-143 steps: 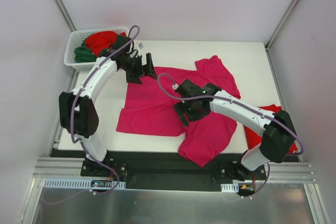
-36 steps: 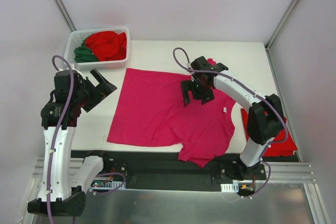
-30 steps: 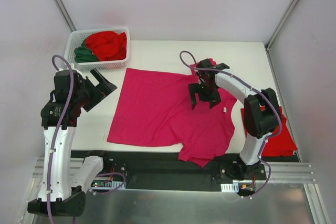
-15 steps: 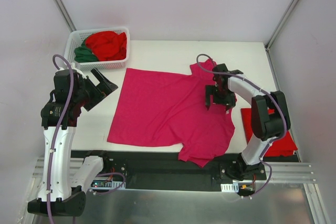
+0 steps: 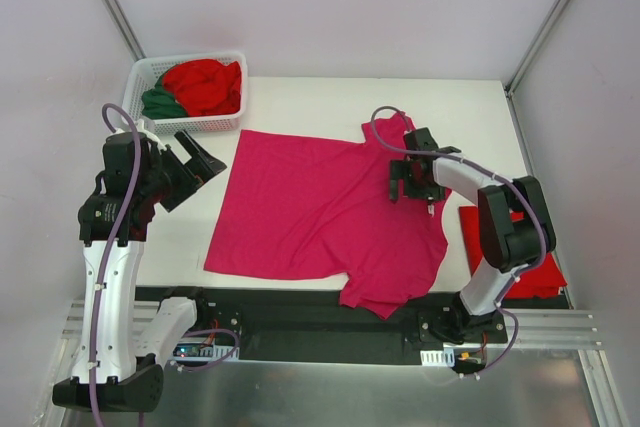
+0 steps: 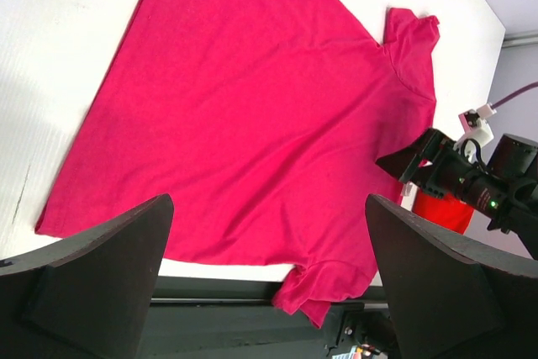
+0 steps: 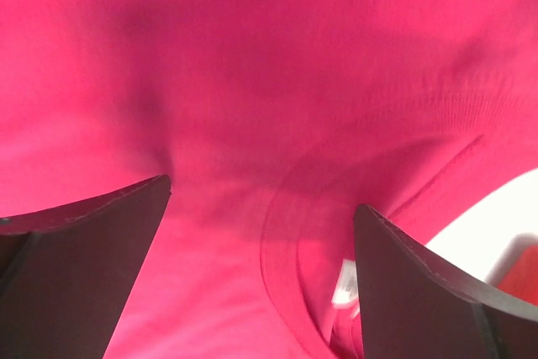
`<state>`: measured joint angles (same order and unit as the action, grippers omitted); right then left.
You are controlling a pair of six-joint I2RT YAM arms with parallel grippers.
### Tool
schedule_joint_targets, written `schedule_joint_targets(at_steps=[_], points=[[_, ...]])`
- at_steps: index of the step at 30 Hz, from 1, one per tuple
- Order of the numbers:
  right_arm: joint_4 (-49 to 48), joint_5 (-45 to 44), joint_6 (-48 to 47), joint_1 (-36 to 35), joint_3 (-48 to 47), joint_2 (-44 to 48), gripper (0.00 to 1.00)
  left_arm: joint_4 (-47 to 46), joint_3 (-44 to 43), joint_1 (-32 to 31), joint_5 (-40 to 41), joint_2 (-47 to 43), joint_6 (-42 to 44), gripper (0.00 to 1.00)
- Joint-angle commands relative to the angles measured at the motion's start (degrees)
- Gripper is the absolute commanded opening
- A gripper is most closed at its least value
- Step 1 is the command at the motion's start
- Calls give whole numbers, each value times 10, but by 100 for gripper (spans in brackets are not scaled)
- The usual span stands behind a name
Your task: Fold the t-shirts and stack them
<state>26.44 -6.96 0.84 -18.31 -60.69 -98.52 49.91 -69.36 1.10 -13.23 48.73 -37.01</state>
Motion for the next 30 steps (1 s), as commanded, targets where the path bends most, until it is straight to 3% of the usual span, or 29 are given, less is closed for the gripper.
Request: schedule_joint_targets(at_steps=[1, 13, 23, 30], points=[[-36, -9, -22, -4, -50, -38, 96, -15, -2, -2, -16, -1, 6, 99], [47, -39, -33, 5, -197, -155, 96, -13, -24, -1, -28, 0, 16, 99], [142, -20, 4, 61, -333, -233, 96, -12, -36, -1, -28, 12, 20, 99], [195, 1, 22, 92, -384, -242, 96, -12, -34, -1, -24, 13, 19, 99]])
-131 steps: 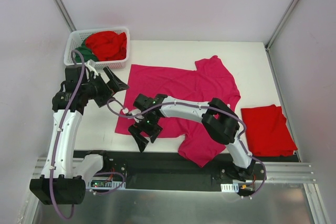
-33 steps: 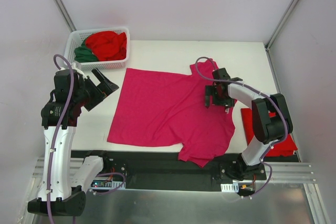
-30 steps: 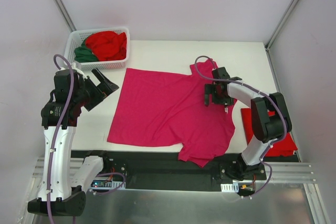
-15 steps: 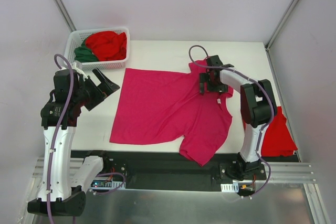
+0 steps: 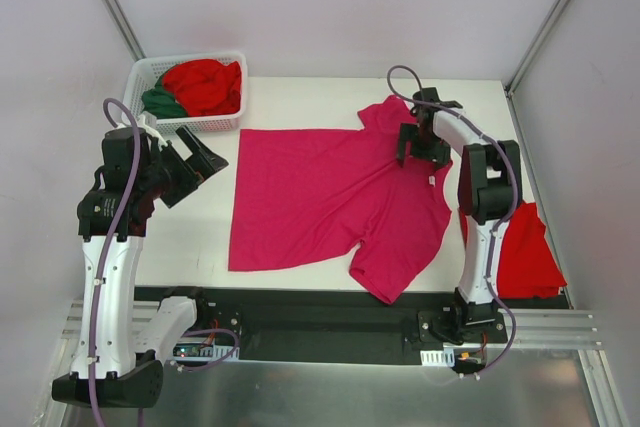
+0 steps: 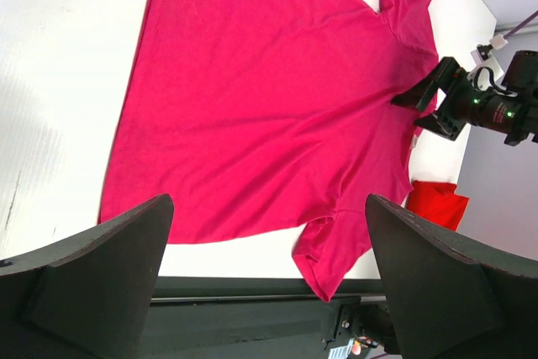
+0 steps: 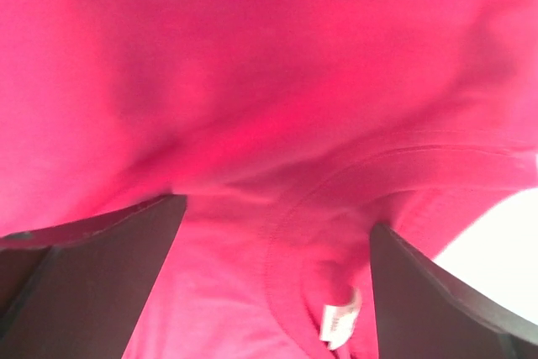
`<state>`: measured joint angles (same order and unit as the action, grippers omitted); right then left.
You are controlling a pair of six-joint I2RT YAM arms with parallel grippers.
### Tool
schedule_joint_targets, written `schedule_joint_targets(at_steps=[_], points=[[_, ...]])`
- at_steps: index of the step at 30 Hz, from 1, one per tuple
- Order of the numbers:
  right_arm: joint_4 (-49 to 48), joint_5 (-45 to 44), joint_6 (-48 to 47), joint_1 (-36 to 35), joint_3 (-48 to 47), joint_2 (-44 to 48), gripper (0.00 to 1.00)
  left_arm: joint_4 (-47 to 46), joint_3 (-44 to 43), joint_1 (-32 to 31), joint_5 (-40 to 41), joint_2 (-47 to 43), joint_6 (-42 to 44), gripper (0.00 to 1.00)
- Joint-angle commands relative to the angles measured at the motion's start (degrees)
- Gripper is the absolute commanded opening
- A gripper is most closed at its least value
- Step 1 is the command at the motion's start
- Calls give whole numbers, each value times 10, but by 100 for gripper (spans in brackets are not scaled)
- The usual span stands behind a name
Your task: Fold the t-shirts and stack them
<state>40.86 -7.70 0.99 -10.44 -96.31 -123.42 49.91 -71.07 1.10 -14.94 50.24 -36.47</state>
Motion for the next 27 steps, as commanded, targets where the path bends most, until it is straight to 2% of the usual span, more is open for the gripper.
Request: schedule_joint_targets(at_steps=[1, 5, 12, 17, 20, 27], points=[[47, 12, 22, 12, -12, 20, 96, -12, -15, -1, -6, -2, 13, 99], [23, 15, 30, -4, 42, 133, 96, -14, -14, 0, -6, -2, 10, 99], [31, 22, 27, -76, 145, 243, 96, -21, 0, 0, -11, -12, 3, 99], [28, 14, 31, -126, 238, 261, 96, -25, 7, -1, -15, -20, -1, 99], [28, 9, 37, -144, 262, 263, 96, -25, 8, -1, -14, -29, -1, 99], [40, -4, 27, -145, 256, 234, 96, -24, 11, -1, -16, -44, -2, 99]])
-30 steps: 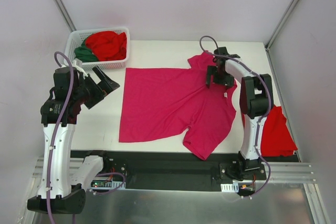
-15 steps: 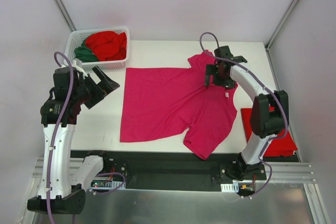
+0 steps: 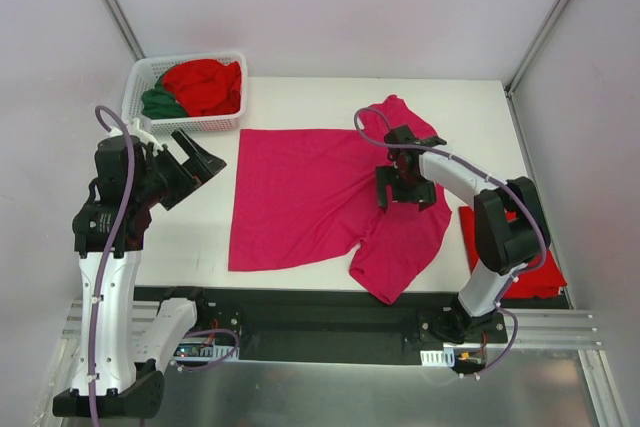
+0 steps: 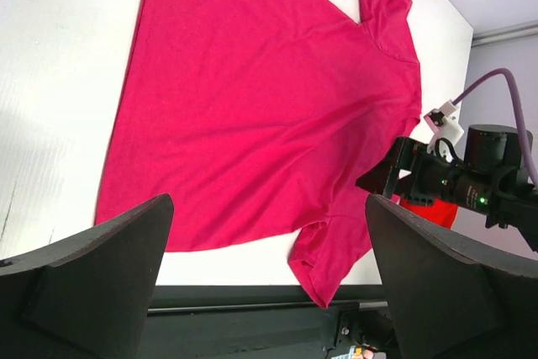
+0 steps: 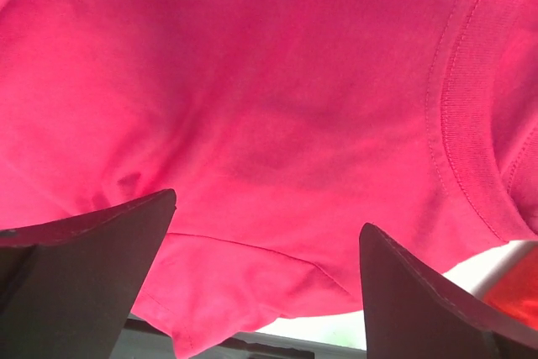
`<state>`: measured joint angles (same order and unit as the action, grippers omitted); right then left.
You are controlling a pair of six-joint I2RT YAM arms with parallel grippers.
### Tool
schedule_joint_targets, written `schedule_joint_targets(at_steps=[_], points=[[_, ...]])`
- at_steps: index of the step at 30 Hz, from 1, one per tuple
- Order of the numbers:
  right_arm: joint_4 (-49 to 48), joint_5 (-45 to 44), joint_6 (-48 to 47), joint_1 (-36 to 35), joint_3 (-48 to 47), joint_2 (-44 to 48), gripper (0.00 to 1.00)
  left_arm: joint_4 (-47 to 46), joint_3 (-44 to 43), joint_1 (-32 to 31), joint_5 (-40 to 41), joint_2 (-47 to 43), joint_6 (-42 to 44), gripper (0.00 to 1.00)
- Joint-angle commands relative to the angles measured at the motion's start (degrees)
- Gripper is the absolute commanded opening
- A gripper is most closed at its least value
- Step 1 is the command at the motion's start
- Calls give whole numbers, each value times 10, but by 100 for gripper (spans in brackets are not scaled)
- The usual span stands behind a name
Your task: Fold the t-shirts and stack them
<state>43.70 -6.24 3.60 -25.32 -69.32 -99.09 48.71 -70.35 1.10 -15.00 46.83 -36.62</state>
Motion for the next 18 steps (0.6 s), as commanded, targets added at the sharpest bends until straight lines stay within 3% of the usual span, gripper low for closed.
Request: schedule_joint_targets(at_steps=[1, 11, 18], points=[[14, -17, 2, 4, -15, -12, 96, -12, 4, -1, -16, -10, 0, 99], [24, -12, 15, 13, 25, -23, 96, -9, 5, -1, -18, -24, 1, 99], [25, 3, 16, 60, 71, -6, 96, -9, 6, -1, -17, -24, 0, 99]])
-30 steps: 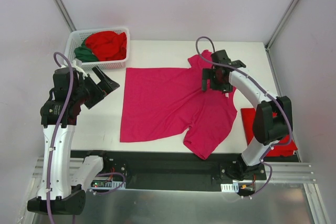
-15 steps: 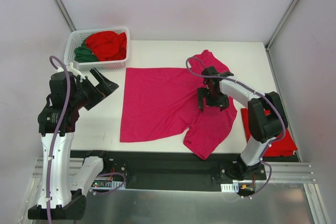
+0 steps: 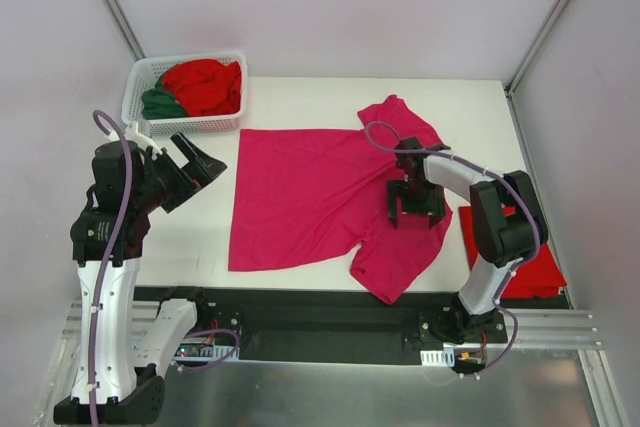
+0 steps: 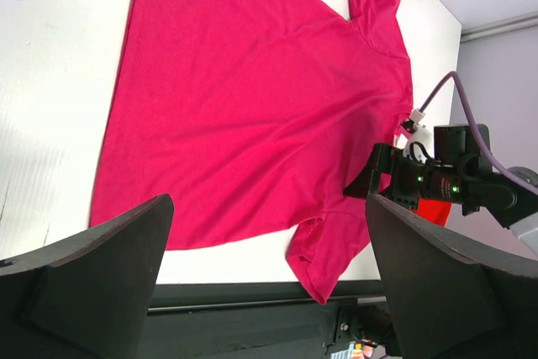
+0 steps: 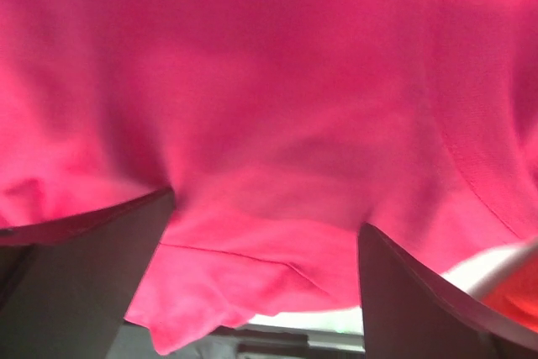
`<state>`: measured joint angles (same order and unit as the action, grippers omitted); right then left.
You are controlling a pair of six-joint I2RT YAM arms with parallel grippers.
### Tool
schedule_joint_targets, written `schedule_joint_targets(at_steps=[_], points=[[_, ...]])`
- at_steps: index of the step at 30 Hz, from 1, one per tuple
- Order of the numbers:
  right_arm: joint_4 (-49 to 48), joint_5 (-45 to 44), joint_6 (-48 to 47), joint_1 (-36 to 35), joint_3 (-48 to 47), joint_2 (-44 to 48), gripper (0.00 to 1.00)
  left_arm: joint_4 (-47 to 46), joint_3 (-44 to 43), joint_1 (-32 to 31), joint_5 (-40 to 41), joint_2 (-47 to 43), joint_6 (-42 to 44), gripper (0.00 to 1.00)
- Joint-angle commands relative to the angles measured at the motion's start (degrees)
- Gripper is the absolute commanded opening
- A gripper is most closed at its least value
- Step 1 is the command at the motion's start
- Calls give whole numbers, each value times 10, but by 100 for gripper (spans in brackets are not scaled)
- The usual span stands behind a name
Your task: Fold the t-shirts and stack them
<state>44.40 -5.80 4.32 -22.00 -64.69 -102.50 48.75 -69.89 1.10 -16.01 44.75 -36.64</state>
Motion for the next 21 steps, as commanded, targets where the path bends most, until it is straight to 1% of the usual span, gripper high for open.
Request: schedule_joint_targets(at_steps=[1, 4, 12, 17, 20, 21], points=[[19, 0, 8, 30, 27, 32, 96, -9, 2, -1, -5, -4, 0, 99], [29, 4, 3, 42, 39, 37, 96, -9, 0, -2, -5, -2, 0, 99], [41, 25, 3, 45, 75, 46, 96, -10, 2, -1, -3, -1, -3, 99], [61, 27, 2, 45, 78, 55, 96, -9, 2, -1, -2, -2, -5, 99], [87, 27, 5, 44, 52, 89, 96, -10, 1, -1, -3, -2, -5, 99], [92, 24, 8, 44, 40, 119, 96, -10, 0, -1, -3, -3, -6, 99]])
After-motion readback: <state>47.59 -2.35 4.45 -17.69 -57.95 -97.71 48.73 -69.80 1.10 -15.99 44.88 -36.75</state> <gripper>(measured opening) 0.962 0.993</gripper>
